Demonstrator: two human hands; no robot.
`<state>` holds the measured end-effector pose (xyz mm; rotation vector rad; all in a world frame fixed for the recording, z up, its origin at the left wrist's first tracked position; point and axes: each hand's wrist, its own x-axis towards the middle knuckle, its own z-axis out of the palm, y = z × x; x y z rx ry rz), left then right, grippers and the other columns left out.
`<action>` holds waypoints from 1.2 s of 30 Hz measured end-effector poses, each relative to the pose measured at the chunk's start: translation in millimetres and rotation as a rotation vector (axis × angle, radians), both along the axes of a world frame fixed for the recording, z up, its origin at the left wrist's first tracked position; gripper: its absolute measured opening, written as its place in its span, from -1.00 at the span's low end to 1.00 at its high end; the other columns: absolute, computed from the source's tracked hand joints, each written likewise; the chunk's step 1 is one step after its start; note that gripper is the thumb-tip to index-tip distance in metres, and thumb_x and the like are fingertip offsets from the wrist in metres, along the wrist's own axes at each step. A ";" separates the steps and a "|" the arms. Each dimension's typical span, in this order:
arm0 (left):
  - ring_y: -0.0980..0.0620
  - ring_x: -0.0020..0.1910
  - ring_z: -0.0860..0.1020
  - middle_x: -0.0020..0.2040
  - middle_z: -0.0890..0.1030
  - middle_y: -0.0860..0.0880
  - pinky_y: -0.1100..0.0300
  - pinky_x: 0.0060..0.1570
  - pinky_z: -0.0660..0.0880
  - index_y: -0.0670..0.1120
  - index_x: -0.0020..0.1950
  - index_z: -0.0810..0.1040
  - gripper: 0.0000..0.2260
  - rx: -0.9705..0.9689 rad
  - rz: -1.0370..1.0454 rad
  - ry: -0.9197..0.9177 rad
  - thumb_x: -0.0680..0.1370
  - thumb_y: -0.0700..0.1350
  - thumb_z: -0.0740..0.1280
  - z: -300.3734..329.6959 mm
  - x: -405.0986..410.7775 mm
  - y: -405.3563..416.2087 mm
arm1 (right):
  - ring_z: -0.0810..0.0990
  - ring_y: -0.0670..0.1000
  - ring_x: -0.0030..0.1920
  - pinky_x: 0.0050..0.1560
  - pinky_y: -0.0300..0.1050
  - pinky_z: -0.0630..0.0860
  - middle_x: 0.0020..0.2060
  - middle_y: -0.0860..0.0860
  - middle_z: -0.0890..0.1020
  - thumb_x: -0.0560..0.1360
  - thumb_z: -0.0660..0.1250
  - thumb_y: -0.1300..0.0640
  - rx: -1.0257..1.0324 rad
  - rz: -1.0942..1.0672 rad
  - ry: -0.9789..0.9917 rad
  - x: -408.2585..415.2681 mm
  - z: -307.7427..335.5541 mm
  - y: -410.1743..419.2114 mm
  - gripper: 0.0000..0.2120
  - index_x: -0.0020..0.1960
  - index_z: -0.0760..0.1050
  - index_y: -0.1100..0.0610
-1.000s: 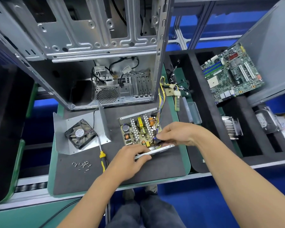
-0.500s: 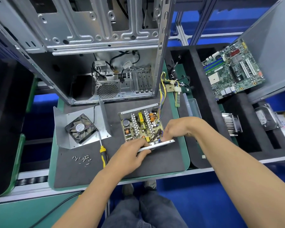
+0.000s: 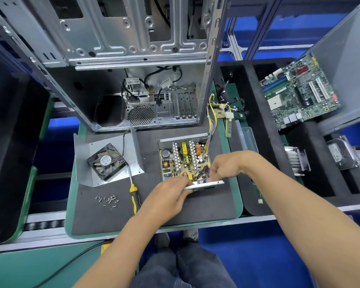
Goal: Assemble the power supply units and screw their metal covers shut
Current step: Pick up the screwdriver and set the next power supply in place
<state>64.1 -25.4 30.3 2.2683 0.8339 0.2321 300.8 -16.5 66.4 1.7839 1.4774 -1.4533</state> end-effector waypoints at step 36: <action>0.23 0.31 0.44 0.47 0.35 0.08 0.29 0.20 0.42 0.15 0.60 -0.03 0.11 -0.768 0.685 -0.251 0.27 0.16 0.63 -17.6 -2.0 31.9 | 0.50 0.24 0.21 0.10 0.14 0.50 0.13 0.14 0.56 0.30 0.32 -0.52 0.632 -0.581 -0.258 -73.4 -1.0 16.2 -0.18 0.21 0.31 0.13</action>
